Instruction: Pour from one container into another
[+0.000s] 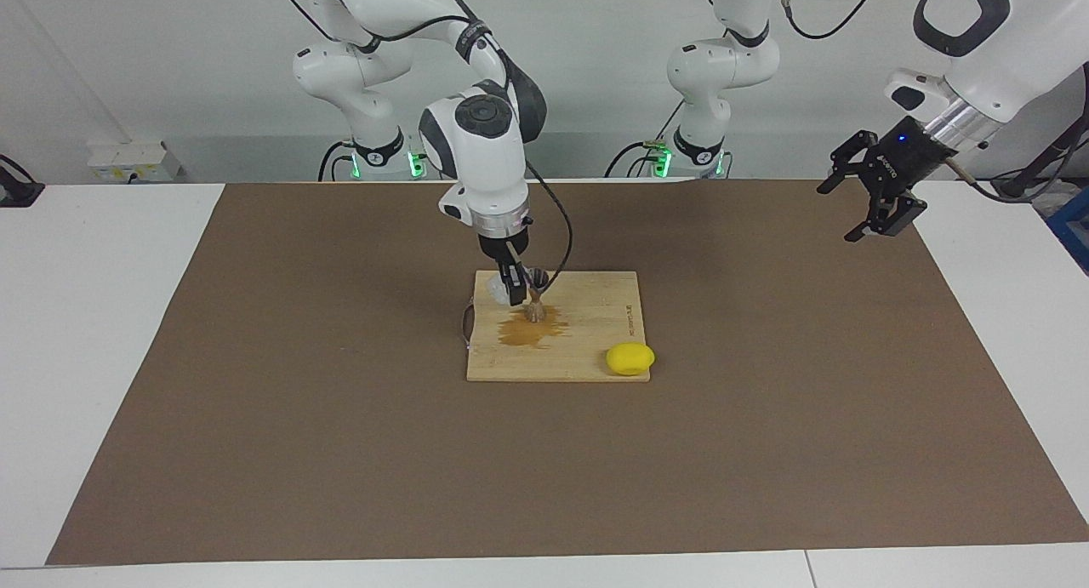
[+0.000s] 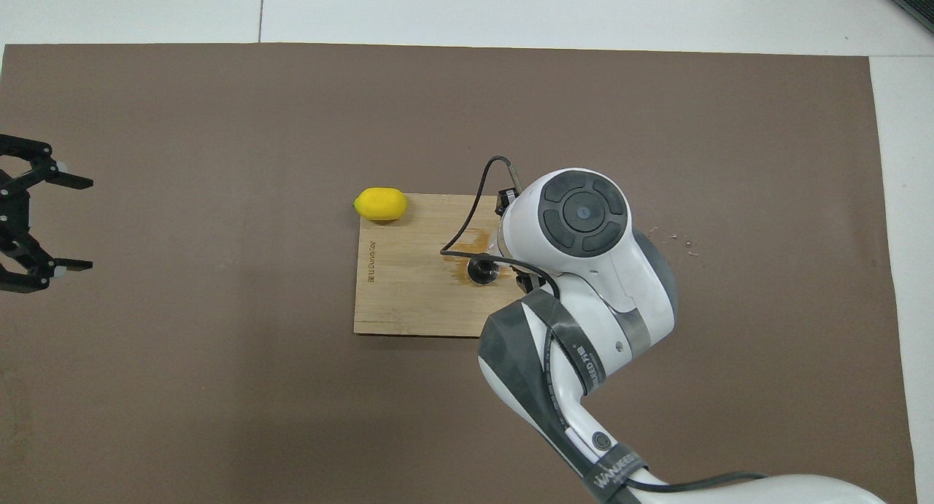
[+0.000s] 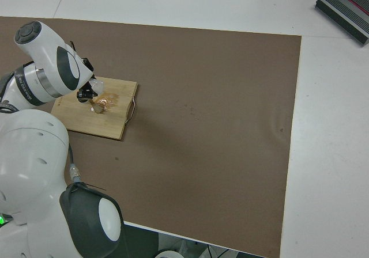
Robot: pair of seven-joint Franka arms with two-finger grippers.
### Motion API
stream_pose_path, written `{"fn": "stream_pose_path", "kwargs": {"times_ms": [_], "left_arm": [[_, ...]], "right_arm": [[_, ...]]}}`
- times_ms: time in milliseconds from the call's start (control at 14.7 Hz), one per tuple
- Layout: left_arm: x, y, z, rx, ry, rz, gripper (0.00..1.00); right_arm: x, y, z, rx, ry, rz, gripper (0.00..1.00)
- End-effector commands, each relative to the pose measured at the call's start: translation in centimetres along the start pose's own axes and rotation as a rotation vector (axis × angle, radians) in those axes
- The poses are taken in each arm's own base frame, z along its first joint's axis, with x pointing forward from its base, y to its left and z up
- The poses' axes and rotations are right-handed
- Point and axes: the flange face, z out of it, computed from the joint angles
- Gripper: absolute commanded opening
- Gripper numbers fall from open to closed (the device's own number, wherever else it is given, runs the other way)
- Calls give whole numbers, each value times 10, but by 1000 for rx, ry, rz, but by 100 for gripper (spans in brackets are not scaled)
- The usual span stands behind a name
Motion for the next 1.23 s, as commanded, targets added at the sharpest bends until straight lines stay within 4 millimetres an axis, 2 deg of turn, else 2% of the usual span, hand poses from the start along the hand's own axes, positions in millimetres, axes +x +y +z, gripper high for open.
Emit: {"fn": "stream_pose_path", "kwargs": {"times_ms": [0, 136, 341, 819, 1092, 1160], "left_arm": [[5, 4, -8, -3, -32, -101, 100], [5, 8, -9, -17, -42, -220, 100], [8, 7, -16, 8, -86, -288, 100], [2, 7, -15, 48, -153, -689, 100], [6, 9, -16, 97, -142, -1155, 100], [6, 10, -16, 99, -142, -1220, 100]], "right_arm": [[-2, 1, -6, -1, 38, -1, 0], [-12, 8, -6, 3, 62, -37, 0], [-17, 14, -6, -8, 88, -66, 0], [-17, 16, -6, -7, 105, -82, 0], [-17, 17, -5, -14, 105, -87, 0], [-18, 17, -6, -13, 102, -91, 0]]}}
